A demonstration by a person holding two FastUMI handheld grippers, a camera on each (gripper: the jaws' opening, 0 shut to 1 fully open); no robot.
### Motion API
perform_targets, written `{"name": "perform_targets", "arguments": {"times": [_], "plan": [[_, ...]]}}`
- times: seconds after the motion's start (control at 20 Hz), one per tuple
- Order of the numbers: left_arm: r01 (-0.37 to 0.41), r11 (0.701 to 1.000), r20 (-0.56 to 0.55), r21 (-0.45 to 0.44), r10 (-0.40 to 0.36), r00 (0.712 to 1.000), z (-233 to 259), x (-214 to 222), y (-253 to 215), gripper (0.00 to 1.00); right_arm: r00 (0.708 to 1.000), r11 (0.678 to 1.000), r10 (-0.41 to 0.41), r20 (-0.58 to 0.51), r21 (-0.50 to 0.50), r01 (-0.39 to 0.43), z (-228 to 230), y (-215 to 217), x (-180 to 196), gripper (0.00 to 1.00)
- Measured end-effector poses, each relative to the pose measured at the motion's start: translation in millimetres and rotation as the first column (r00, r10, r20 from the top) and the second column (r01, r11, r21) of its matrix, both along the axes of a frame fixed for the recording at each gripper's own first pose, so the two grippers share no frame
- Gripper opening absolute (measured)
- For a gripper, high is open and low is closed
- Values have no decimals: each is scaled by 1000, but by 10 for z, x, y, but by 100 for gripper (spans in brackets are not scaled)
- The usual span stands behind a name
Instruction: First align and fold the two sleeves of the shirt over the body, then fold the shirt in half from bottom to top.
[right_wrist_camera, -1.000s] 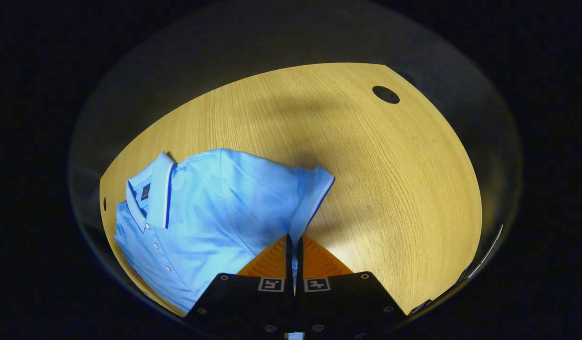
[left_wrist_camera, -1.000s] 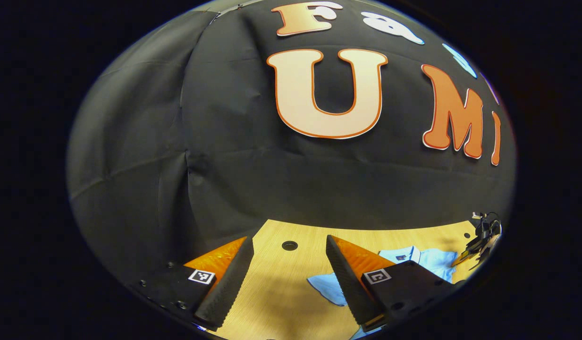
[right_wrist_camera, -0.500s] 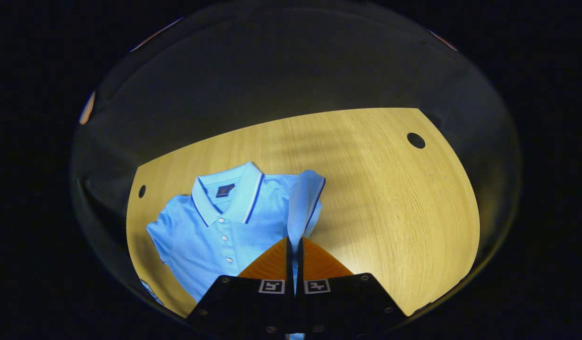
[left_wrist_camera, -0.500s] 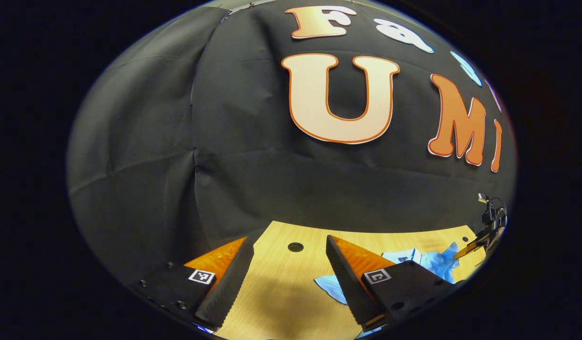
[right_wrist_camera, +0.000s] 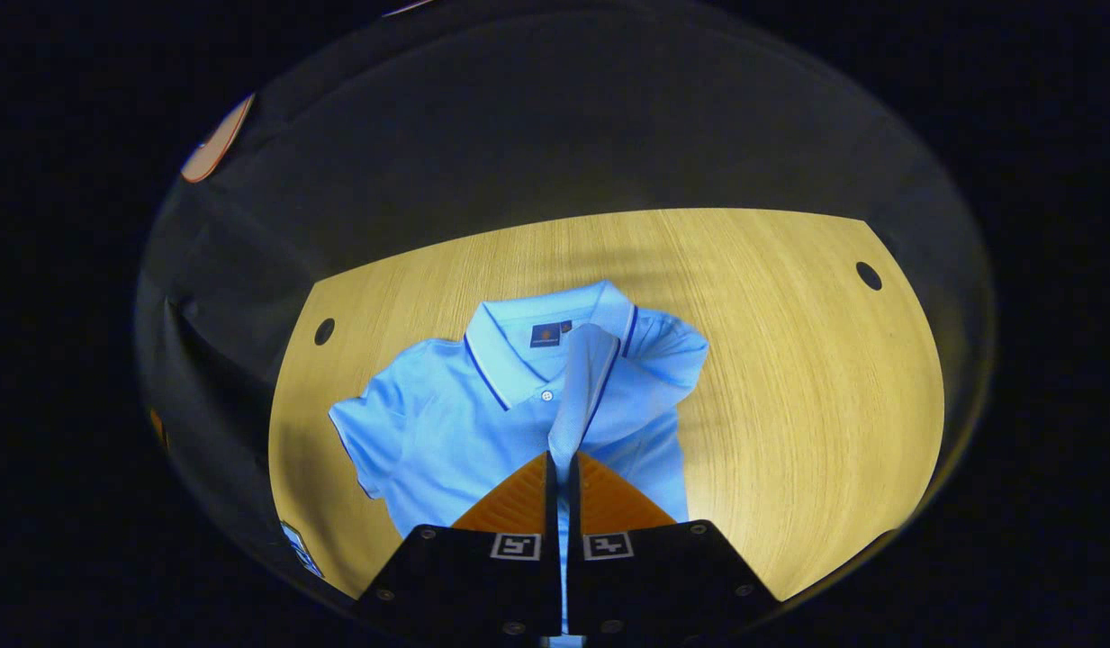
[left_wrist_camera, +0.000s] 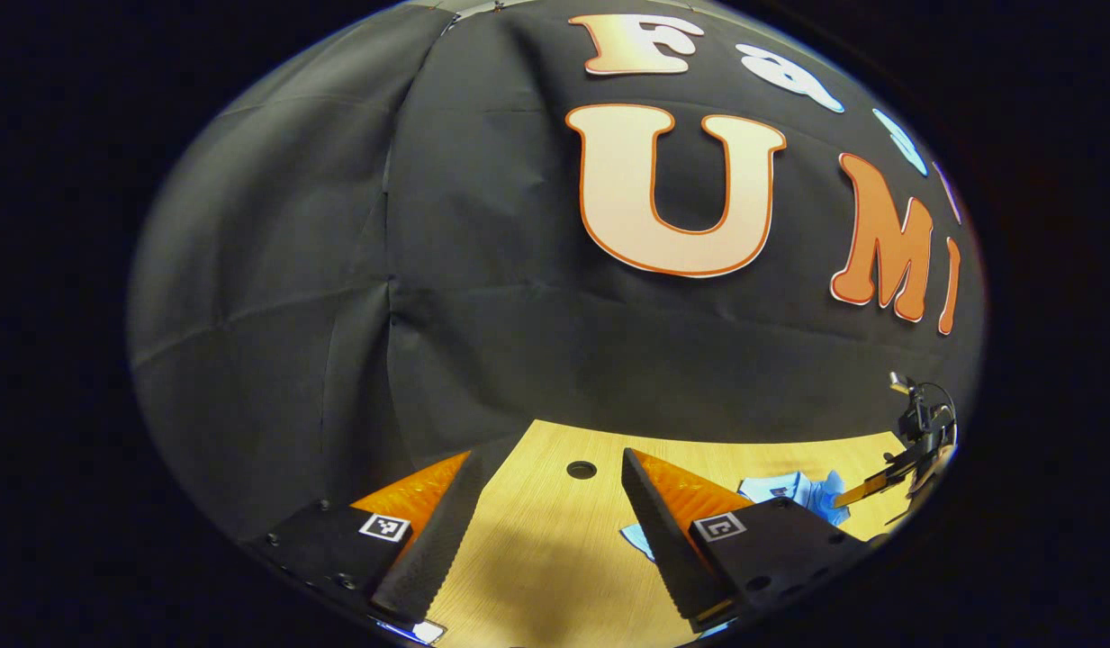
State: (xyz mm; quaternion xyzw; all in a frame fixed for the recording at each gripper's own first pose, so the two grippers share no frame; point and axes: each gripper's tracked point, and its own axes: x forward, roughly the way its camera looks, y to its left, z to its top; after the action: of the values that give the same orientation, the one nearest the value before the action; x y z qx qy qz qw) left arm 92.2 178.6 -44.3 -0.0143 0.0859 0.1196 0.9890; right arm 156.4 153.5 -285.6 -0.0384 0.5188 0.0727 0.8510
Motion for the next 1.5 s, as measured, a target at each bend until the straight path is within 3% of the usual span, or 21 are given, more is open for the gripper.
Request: {"name": "perform_targets", "arguments": {"times": [0.05, 0.15, 0.2, 0.25, 0.4, 0.5, 0.65, 0.7, 0.85, 1.1, 1.3, 1.5], "plan": [[1, 1000, -4, -4, -1, 1000, -14, -1, 15, 98, 999, 999, 27, -20, 26, -26, -37, 126, -79, 4], [5, 1000, -17, -10, -5, 1000, -67, 10, 21, 96, 997, 995, 69, -39, 81, -66, -14, 361, -218, 19], [7, 1000, -24, -17, -8, 1000, -87, 14, 10, 96, 996, 993, 80, -29, 91, -77, 6, 418, -243, 16], [11, 1000, -32, -28, -11, 999, -125, 16, -8, 98, 996, 992, 87, -16, 95, -85, 61, 439, -274, 22], [23, 997, -80, -72, -29, 996, -288, 39, -114, 98, 995, 988, 97, 21, 116, -99, 190, 471, -397, 77], [30, 996, -147, -89, -43, 988, -487, 34, -207, 98, 994, 984, 104, 30, 143, -108, 256, 446, -513, 99], [61, 986, -236, -153, -97, 967, -779, 92, -445, 96, 992, 988, 113, 54, 100, -118, 265, 210, -667, 99], [75, 981, -265, -178, -121, 957, -896, 126, -552, 100, 992, 989, 117, 51, 88, -121, 229, 137, -733, 99], [95, 971, -327, -221, -165, 931, -1218, 346, -808, 100, 997, 991, 71, 22, 108, -73, 199, -87, -944, 99], [86, 975, -435, -205, -169, 885, -1653, 704, -1097, 99, 1000, 994, -15, 23, 108, 12, 206, -554, -1173, 99], [99, 970, -495, -222, -200, 845, -1951, 912, -1386, 100, 994, 983, -106, 10, 149, 103, 179, -908, -1337, 99], [73, 974, -550, -213, -182, 815, -2334, 1075, -1478, 97, 985, 970, -168, -26, 174, 170, 146, -1197, -1523, 99]]}}
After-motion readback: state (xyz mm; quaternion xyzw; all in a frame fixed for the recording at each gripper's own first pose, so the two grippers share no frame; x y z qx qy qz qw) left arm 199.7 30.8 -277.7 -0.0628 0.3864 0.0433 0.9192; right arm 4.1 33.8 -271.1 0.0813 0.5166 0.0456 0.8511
